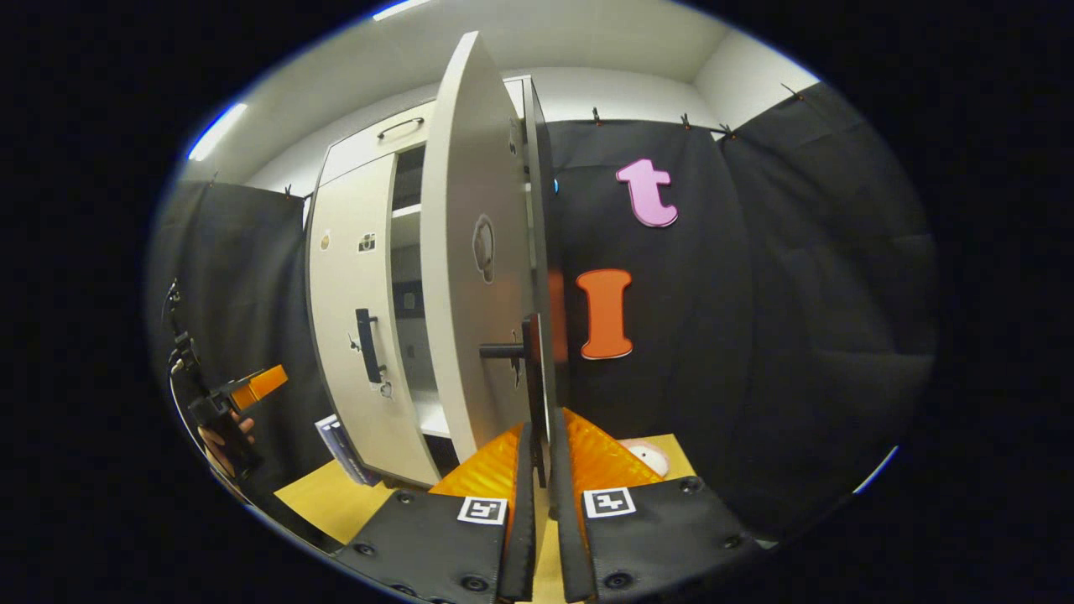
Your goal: Open the right door of the double-door shoe cabinet with the right hand, and open the left door with the left hand.
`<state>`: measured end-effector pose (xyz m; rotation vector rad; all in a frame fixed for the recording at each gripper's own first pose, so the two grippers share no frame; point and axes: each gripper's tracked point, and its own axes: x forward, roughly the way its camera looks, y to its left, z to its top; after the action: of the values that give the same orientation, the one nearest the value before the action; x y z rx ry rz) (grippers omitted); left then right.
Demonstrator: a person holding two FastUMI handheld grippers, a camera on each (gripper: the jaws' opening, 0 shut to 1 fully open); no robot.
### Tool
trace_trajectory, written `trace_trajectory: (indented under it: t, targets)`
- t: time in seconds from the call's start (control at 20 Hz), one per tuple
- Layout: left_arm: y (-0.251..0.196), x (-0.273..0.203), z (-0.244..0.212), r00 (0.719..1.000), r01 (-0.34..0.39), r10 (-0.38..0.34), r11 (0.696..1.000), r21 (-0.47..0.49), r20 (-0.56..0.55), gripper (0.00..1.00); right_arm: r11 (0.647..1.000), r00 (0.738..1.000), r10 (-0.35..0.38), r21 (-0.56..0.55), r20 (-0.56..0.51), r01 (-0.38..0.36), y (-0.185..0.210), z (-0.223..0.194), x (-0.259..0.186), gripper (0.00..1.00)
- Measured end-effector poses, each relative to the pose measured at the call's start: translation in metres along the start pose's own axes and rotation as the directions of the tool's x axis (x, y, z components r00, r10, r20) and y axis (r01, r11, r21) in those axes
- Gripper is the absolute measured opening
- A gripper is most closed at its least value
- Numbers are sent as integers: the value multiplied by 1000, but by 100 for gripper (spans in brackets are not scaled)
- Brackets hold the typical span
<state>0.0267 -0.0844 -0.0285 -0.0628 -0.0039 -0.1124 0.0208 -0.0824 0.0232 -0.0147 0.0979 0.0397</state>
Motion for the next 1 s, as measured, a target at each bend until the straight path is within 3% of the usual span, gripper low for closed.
trace_trajectory:
  t: [0.15,0.25,0.3,0.35,0.5,0.65,0.7,1.0]
  targets:
    - [-17,19,5,999,53,-53,999,-3,2,92,999,998,-44,-12,45,45,8,12,-22,20]
    - [-31,33,4,997,82,-82,997,5,-2,95,998,995,-63,-6,79,64,13,19,-33,20]
    - [-37,40,2,995,97,-97,995,8,-6,95,997,994,-69,-9,81,70,16,19,-39,13]
    - [-44,46,-1,994,110,-110,994,13,-14,95,997,994,-72,-8,87,72,18,19,-42,36]
    - [-60,64,-10,989,143,-142,989,27,-41,95,995,992,-98,28,75,96,20,16,-46,64]
    - [-71,79,-18,986,160,-158,987,30,-59,95,994,993,-94,64,72,89,24,14,-48,100]
    - [-73,85,-21,985,163,-161,986,35,-61,94,994,994,-85,70,71,80,27,13,-47,89]
    - [-87,113,-41,982,169,-161,983,74,-102,94,997,994,-78,10,79,78,33,12,-51,89]
